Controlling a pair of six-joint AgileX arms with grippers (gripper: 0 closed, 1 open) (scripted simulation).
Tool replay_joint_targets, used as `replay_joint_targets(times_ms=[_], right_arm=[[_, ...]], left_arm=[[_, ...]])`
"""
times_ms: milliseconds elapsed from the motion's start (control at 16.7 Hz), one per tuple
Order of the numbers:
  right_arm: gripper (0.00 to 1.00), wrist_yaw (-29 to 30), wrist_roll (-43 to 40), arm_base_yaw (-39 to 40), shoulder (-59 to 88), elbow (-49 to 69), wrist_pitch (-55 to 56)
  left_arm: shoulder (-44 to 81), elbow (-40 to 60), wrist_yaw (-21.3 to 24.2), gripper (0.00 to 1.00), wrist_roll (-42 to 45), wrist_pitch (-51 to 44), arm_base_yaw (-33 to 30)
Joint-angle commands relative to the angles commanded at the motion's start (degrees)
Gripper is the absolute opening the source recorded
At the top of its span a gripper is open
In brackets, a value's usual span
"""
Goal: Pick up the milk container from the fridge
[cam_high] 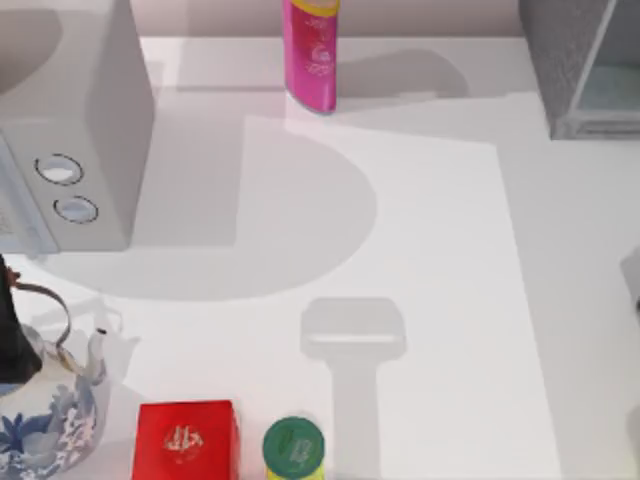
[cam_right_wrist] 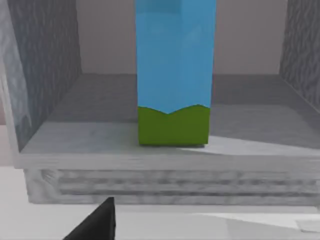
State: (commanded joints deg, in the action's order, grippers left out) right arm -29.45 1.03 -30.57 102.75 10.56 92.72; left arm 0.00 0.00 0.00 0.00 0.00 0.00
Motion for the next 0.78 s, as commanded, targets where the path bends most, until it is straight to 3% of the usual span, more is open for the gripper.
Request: replay_joint_targets(times_ms=[360,780], right_arm=[[1.00,2.83,1.65,-1.22,-0.36,4.10,-3.16],[1.00,13.79,3.77,5.53,9.28,29.07,-18.94]], left_arm=[[0.00,0.00,0.00,1.00,0.00,0.00,0.00],[0.00,0.00,0.00,1.00,0.00,0.00,0.00]])
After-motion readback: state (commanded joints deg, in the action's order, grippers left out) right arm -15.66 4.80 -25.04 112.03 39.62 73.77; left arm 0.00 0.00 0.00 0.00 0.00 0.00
